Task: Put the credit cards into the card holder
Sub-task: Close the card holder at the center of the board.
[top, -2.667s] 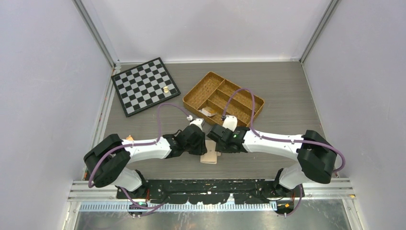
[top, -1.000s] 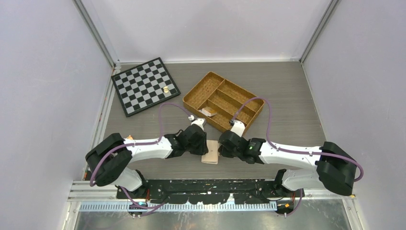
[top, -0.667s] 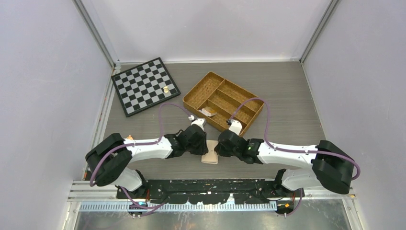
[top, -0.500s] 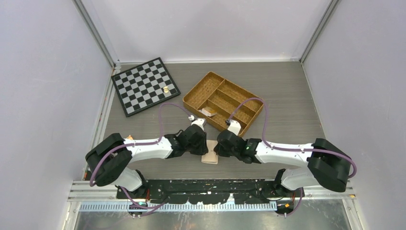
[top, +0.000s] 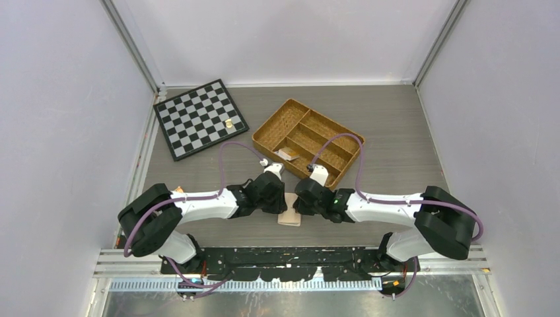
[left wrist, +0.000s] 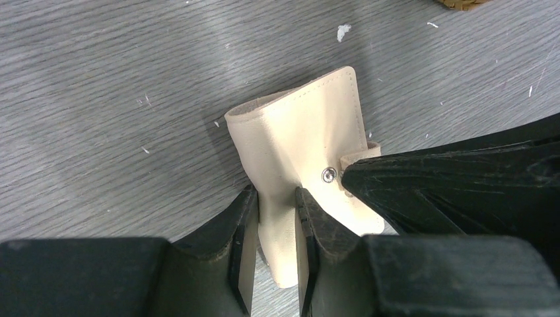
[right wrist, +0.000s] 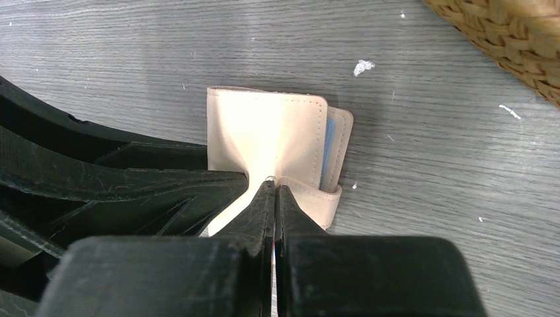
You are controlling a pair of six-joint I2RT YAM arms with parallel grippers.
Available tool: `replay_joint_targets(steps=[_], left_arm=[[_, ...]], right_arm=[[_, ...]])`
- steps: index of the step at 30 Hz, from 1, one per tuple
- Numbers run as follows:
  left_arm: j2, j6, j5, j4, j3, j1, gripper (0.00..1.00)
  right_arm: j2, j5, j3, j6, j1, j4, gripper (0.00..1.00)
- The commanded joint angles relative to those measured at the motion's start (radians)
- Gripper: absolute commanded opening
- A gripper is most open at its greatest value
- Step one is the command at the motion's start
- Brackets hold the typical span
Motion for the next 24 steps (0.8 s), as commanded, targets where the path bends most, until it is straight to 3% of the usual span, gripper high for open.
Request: replay_joint_targets(steps=[1,24], left_arm=[[0.041,0.005,0.013,-0.024,-0.032,-0.016,0.24],[0.036,-0.009,0.022,-0.002,-0.054,-0.016,0.2]], right_arm=[[0.023,0.021,0.031,-0.011,-0.001,0.022,0.0],[0.019,0.006,0.026,-0.012,-0.001,0.079,0.0]])
